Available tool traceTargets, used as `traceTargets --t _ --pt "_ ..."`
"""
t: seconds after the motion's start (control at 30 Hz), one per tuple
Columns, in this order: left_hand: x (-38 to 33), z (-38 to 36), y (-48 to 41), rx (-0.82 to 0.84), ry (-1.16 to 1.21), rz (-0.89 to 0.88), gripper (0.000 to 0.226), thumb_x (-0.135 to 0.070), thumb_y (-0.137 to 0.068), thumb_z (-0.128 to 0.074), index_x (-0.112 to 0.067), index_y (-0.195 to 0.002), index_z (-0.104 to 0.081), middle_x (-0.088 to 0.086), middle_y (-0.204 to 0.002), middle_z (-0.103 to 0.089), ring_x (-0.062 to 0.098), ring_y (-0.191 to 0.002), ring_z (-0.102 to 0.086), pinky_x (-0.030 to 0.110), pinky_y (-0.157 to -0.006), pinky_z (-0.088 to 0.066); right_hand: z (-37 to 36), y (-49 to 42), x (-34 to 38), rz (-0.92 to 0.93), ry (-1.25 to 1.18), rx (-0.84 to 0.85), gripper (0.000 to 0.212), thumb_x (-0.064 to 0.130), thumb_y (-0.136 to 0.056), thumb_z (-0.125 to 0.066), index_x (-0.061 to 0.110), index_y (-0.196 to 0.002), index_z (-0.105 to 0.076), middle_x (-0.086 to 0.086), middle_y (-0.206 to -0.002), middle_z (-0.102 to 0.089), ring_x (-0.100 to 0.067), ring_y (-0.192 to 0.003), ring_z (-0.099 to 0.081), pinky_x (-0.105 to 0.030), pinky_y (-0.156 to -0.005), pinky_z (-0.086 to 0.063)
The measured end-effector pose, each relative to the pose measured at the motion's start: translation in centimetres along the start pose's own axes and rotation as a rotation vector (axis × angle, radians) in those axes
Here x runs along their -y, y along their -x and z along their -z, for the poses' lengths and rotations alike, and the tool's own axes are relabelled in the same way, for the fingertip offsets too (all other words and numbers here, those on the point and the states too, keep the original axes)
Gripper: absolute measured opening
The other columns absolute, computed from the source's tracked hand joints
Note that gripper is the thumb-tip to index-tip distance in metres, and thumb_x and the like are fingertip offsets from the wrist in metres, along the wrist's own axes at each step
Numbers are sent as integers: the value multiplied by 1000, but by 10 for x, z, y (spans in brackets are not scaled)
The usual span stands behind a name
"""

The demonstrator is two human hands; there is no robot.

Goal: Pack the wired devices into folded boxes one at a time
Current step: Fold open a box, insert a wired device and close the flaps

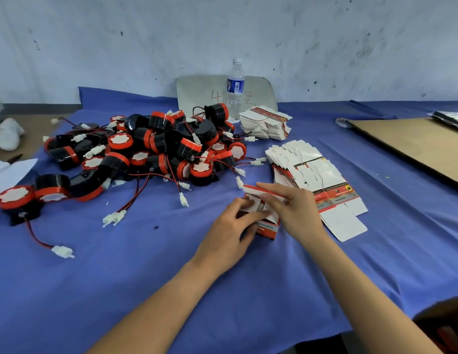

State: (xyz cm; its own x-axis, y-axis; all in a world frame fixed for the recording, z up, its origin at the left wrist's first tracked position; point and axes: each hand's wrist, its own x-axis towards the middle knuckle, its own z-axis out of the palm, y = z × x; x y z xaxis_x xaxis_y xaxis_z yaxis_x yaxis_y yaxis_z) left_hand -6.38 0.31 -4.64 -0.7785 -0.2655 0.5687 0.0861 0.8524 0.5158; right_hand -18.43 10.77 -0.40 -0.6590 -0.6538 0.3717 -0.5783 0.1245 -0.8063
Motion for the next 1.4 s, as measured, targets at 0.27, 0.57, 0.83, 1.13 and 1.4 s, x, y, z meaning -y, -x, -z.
traceTargets --t 0.27,0.57,0.83,1.13,1.4 --pt "9 6 0 -275 254 282 32 1 -83 -70 -23 -81 -50 -7 -82 -55 2 -80 -56 9 -68 -47 -10 30 -20 45 -88 23 43 4 -85 -71 44 -99 -67 26 -108 -65 13 -113 -54 -13 -100 -41" --pt "6 8 0 -188 237 213 22 5 -86 -66 -13 -98 -69 -6 -100 -57 0 -89 -59 8 -74 -48 -5 29 -23 71 -57 98 28 9 -87 -69 24 -110 -71 19 -114 -66 2 -122 -54 -30 -111 -37" --pt "9 7 0 -197 204 150 9 5 -85 -67 -1 -90 -71 1 -120 -60 -18 -96 -55 7 -76 -49 2 29 -28 228 120 174 33 14 -90 -65 19 -122 -64 19 -127 -55 0 -130 -44 -38 -117 -29" --pt "11 7 0 -158 220 163 10 4 -85 -65 -5 -88 -69 -13 -120 -59 -12 -96 -59 18 -78 -55 15 26 -27 236 328 390 48 17 -99 -52 36 -140 -34 21 -147 -35 -7 -148 -9 -35 -120 -6" --pt "13 7 1 -117 128 106 5 -6 -86 -70 -8 -86 -66 -14 -121 -60 5 -94 -65 30 -77 -57 27 24 -19 166 400 604 64 6 -100 -48 40 -142 -14 23 -154 -13 -10 -149 7 -46 -121 -9"
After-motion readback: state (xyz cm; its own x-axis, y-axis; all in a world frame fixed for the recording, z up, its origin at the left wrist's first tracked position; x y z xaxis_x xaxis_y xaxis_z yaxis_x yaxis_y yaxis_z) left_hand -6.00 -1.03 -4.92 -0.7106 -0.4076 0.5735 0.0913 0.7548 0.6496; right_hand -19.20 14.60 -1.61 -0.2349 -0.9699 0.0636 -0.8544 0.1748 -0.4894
